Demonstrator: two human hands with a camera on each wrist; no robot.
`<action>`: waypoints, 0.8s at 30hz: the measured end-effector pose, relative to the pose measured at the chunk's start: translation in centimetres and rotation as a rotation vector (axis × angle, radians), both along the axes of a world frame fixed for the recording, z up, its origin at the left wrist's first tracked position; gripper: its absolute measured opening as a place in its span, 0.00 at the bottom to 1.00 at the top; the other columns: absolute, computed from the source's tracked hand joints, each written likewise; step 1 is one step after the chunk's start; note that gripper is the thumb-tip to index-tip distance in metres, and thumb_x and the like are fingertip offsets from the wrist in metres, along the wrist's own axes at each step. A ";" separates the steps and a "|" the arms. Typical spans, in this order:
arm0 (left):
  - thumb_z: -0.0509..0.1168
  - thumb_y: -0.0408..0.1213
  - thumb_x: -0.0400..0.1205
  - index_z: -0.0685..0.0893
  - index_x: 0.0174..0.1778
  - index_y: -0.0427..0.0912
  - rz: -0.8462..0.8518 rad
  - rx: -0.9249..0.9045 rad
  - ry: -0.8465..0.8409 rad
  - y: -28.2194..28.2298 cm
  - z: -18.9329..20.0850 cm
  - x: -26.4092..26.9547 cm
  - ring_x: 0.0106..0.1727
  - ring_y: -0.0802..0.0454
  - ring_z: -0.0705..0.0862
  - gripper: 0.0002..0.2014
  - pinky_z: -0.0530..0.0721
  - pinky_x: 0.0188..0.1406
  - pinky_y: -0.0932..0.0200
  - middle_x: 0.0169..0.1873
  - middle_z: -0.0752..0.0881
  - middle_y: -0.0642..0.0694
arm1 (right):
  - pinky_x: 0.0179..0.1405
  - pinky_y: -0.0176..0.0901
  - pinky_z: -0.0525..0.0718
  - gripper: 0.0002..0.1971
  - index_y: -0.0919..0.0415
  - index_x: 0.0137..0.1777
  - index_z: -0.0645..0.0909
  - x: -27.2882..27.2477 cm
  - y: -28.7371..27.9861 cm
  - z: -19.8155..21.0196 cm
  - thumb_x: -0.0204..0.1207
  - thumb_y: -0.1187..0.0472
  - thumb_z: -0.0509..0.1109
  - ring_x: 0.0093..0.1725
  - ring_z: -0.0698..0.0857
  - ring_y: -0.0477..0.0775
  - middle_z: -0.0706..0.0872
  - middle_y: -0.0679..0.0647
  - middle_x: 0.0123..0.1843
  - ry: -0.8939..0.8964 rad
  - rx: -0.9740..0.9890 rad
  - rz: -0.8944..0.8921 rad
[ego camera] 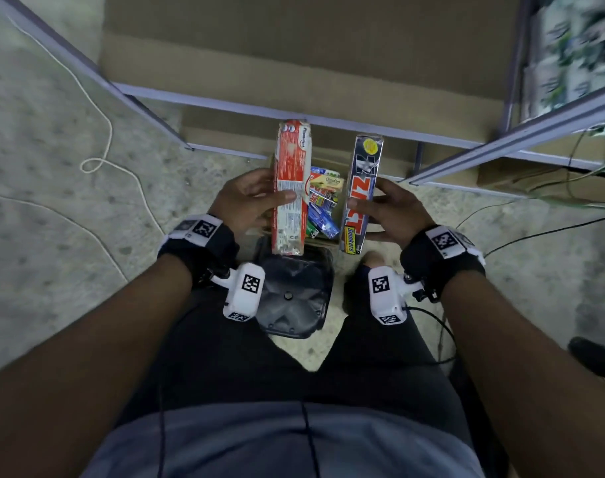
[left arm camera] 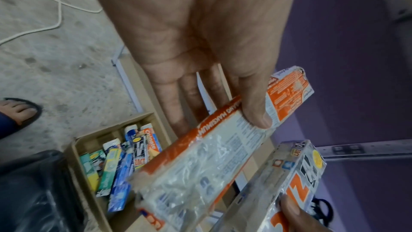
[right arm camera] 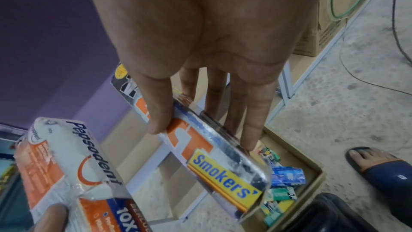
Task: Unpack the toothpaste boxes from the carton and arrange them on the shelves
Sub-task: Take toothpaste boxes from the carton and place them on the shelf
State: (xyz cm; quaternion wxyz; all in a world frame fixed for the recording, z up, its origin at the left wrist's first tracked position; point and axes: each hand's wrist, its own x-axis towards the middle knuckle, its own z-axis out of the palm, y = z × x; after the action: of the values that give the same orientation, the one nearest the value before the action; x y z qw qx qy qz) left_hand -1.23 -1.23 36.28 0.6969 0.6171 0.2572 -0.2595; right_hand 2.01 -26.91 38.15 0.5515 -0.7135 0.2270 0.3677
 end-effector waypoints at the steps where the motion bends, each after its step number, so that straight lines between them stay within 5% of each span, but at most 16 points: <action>1: 0.79 0.36 0.74 0.86 0.64 0.47 0.000 -0.003 -0.027 0.2 1.0 0.1 0.55 0.49 0.91 0.22 0.91 0.47 0.50 0.55 0.91 0.47 | 0.41 0.47 0.92 0.19 0.44 0.61 0.84 0.1 0.0 1.1 0.70 0.54 0.82 0.47 0.93 0.48 0.92 0.51 0.54 -0.024 0.003 0.007; 7: 0.80 0.40 0.72 0.88 0.60 0.53 -0.059 0.031 -0.178 1.2 6.1 1.0 0.57 0.49 0.90 0.20 0.90 0.47 0.50 0.55 0.91 0.47 | 0.51 0.55 0.91 0.21 0.45 0.64 0.82 0.7 0.0 7.4 0.71 0.53 0.81 0.51 0.92 0.49 0.92 0.50 0.53 -0.154 0.037 0.061; 13: 0.81 0.46 0.70 0.87 0.61 0.54 -0.071 0.092 -0.356 2.0 11.4 3.2 0.57 0.46 0.90 0.23 0.88 0.56 0.40 0.56 0.91 0.48 | 0.47 0.51 0.92 0.20 0.42 0.62 0.83 1.5 -0.1 13.2 0.71 0.53 0.81 0.51 0.92 0.49 0.92 0.49 0.51 -0.319 0.077 0.099; 17: 0.82 0.47 0.69 0.86 0.62 0.53 -0.050 0.085 -0.466 2.4 14.9 5.6 0.55 0.44 0.91 0.25 0.89 0.52 0.39 0.57 0.90 0.47 | 0.42 0.44 0.91 0.19 0.42 0.60 0.85 2.7 0.1 17.2 0.70 0.53 0.82 0.50 0.91 0.47 0.91 0.47 0.47 -0.451 0.089 0.105; 24: 0.82 0.45 0.68 0.85 0.65 0.51 -0.010 0.085 -0.681 3.1 23.0 11.4 0.59 0.44 0.89 0.28 0.90 0.47 0.50 0.57 0.90 0.44 | 0.43 0.48 0.91 0.20 0.46 0.63 0.84 6.8 1.1 25.7 0.72 0.57 0.81 0.51 0.92 0.53 0.90 0.55 0.52 -0.630 0.163 0.126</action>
State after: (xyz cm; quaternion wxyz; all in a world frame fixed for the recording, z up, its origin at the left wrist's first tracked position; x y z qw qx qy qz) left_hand 10.13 1.86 59.31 0.7150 0.6983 0.0170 -0.0310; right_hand 8.83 -25.84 63.83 0.6260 -0.7584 -0.0294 0.1791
